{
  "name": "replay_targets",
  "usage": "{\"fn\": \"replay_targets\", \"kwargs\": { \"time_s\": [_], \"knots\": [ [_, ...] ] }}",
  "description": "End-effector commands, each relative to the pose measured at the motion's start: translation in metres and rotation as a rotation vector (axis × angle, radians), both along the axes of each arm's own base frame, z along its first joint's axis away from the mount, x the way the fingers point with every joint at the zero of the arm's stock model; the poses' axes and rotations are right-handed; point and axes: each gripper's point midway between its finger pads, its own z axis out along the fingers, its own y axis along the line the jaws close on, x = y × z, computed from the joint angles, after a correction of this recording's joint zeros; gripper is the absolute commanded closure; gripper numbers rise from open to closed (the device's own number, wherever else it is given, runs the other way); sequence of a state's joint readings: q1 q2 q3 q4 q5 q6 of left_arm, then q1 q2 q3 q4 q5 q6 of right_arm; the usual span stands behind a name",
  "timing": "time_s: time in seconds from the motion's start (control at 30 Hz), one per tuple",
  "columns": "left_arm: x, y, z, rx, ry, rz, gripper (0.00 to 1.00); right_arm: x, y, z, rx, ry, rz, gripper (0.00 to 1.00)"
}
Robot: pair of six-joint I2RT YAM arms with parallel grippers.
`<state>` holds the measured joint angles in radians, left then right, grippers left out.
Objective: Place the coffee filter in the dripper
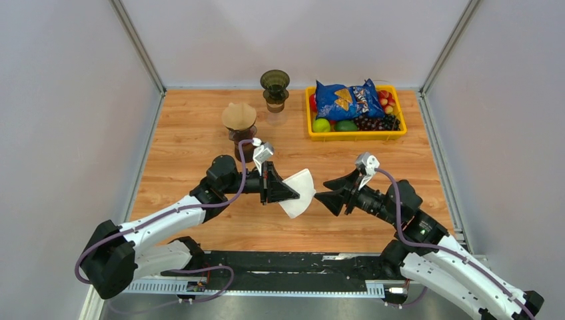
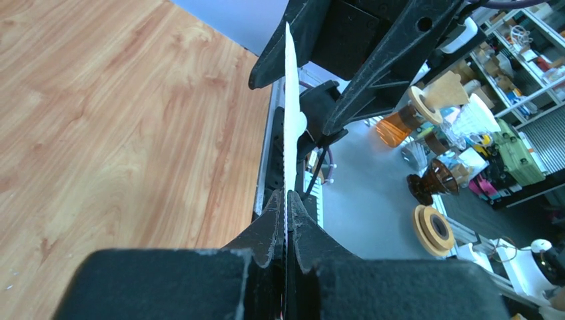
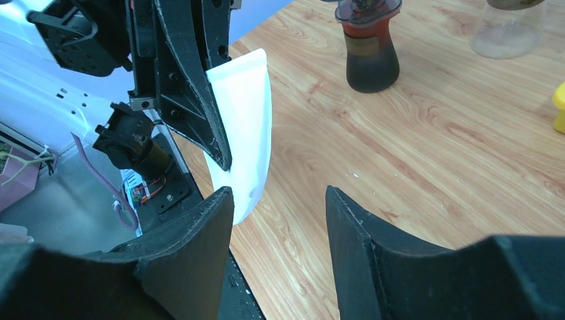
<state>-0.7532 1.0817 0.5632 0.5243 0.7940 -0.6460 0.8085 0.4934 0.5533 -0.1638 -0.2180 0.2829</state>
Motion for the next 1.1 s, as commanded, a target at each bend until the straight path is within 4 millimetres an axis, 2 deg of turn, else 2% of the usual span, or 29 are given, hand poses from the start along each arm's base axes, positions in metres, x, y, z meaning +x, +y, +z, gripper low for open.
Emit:
{"fn": "replay_targets", "kwargs": {
  "time_s": [0.0,0.23,0.47,0.8,1.07],
  "knots": [
    [0.004,-0.002,0.017,-0.020,-0.058,0.014,1.00,0.002,0.000,0.003,-0.019,-0.011,-0.005,0.43],
    [0.002,-0.003,0.018,-0.023,-0.063,-0.011,1.00,0.019,-0.004,-0.002,-0.047,0.012,-0.092,0.42],
    [0.003,-0.003,0.016,-0.015,-0.065,-0.001,1.00,0.039,-0.025,-0.011,-0.079,0.047,-0.266,0.41],
    [0.004,-0.003,0.014,-0.010,-0.060,0.006,1.00,0.020,-0.008,0.006,-0.042,0.035,-0.120,0.42],
    [0.004,-0.003,0.014,-0.011,-0.059,0.004,1.00,0.016,-0.002,0.007,-0.028,0.032,-0.079,0.42]
  ]
}}
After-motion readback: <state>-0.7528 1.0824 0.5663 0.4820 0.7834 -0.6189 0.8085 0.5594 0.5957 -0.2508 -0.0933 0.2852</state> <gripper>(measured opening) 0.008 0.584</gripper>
